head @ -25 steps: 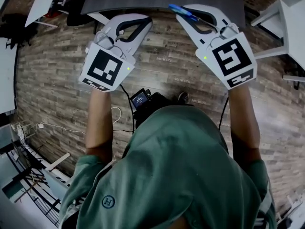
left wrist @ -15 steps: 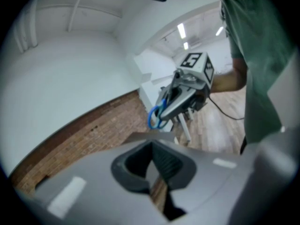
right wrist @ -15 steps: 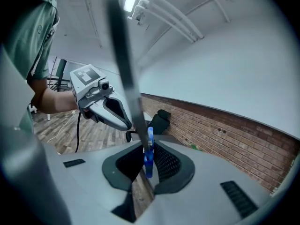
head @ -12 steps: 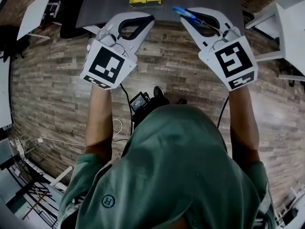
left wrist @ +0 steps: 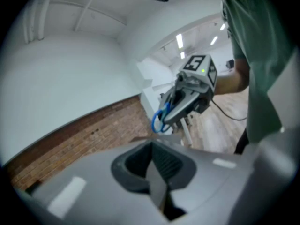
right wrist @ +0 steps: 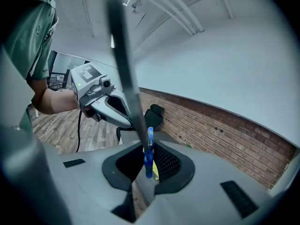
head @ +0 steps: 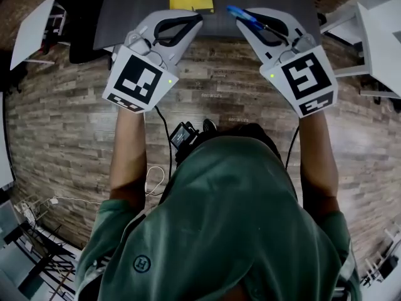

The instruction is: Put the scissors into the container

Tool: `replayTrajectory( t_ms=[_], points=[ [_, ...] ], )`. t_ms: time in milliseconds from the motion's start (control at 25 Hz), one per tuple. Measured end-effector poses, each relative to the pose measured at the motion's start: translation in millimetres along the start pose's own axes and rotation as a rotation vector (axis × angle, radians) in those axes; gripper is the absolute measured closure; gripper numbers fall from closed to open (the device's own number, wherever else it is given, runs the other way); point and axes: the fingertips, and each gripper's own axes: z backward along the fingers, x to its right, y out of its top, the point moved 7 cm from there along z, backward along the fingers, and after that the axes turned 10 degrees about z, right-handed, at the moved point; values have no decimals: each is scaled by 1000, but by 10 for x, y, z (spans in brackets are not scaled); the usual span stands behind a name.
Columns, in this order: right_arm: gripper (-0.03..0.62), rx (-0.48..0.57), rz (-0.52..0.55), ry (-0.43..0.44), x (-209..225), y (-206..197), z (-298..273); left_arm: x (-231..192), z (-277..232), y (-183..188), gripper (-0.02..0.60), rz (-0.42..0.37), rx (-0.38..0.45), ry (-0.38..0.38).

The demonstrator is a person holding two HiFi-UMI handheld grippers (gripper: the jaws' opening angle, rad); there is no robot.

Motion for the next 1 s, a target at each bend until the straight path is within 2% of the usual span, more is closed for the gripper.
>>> replayTrajectory(
  t_ms=[240,640,1000],
  points=[
    [549,10,-6,20,206,-107,-207,-179,-201,-81,580,12,-21,4],
    [549,109,6,103,785,-350,-590,-533,-677,0,580,13,-101,84],
    [549,143,3,166,1198,-570,-934,-859,-1004,-17,580,32,-150,134]
  ],
)
